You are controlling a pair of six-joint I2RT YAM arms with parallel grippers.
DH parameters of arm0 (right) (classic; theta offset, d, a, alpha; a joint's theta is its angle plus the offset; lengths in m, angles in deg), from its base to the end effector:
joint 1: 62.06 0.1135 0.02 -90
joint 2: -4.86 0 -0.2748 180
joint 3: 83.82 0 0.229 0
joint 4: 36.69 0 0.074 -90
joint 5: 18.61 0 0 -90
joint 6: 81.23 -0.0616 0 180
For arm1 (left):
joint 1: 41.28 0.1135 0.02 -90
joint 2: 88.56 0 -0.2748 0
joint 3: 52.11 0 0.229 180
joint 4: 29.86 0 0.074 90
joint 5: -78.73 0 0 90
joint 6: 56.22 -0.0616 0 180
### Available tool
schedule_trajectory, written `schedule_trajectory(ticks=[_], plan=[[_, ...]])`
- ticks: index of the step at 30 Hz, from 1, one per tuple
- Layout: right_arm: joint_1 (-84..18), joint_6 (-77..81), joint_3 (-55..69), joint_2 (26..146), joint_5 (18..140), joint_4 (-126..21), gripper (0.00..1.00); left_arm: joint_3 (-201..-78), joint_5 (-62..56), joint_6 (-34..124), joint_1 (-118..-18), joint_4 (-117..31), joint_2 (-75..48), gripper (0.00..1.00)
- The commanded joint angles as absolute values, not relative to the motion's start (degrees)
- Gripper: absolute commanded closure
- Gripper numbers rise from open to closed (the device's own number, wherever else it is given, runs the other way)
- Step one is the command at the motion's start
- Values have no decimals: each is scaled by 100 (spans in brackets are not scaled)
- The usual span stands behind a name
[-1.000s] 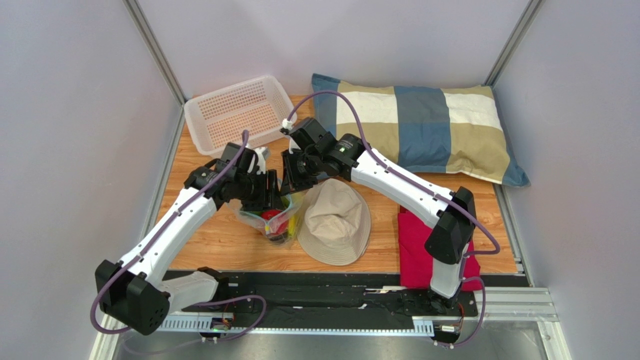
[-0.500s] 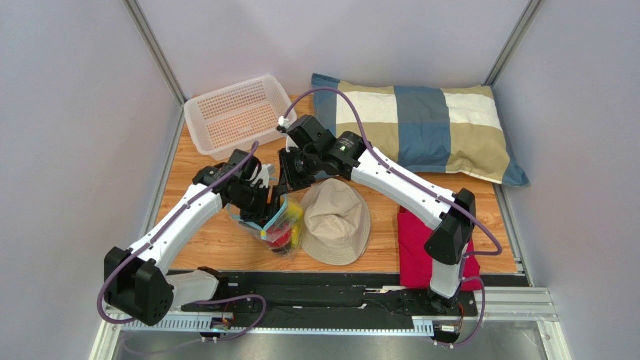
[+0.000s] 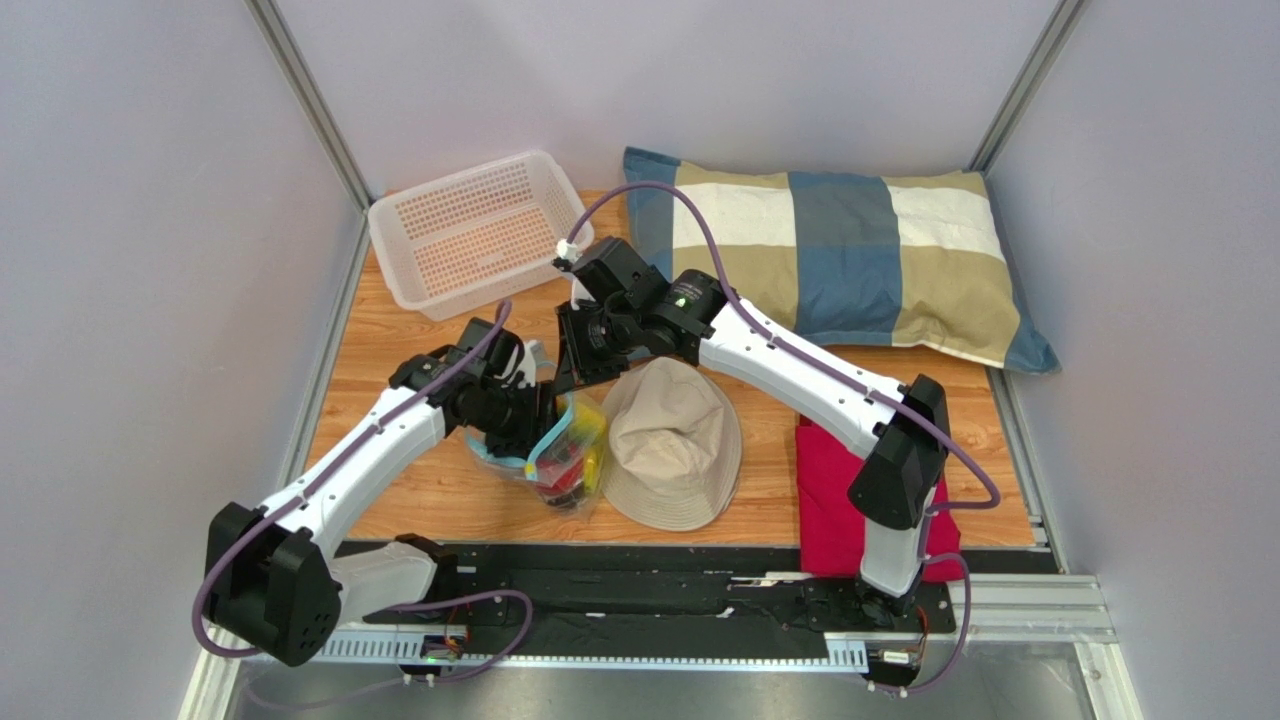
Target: Open the zip-top bag and remove the fake food
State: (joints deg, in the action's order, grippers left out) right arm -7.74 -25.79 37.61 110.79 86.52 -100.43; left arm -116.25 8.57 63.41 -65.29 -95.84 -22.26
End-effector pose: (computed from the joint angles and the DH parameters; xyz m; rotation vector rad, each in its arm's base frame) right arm 0.2231 0.3383 0.3394 -0.5841 2.5752 0.9544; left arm 0.1628 -0.0954 0.2340 -0.0440 2.8765 -0.6993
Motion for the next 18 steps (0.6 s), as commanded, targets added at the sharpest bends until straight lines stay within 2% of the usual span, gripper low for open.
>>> schedule_trajectory(ticks=[1, 4, 5, 10, 12, 13, 15, 16, 18], plan=[[-757, -2559, 3579, 10892, 8546, -9802, 100, -11695, 455, 6568, -6537, -9488, -2817, 78], [-757, -2419, 3439, 10830, 8370, -9758, 100, -12056, 473, 6560, -6537, -9708, -3309, 96], [-766, -2366, 3403, 10813, 8274, -9749, 100, -12144, 473, 6507, -6537, -9743, -3414, 99], [-766, -2260, 3359, 10822, 8150, -9732, 100, -12488, 367, 6428, -6537, -9884, -4065, 100], [-775, -2278, 3385, 10822, 8211, -9732, 100, -12303, 437, 6673, -6537, -9797, -4040, 87], [-775, -2313, 3403, 10813, 8272, -9740, 100, -12259, 516, 6752, -6537, -9770, -3952, 72], [-766, -2365, 3455, 10795, 8343, -9714, 100, -12154, 491, 6946, -6537, -9831, -3594, 55], [-775, -2374, 3473, 10804, 8378, -9723, 100, -12153, 325, 6998, -6537, -9910, -3496, 49], [-766, -2374, 3517, 10787, 8404, -9732, 100, -12171, -26, 6947, -6537, -9902, -3346, 48]])
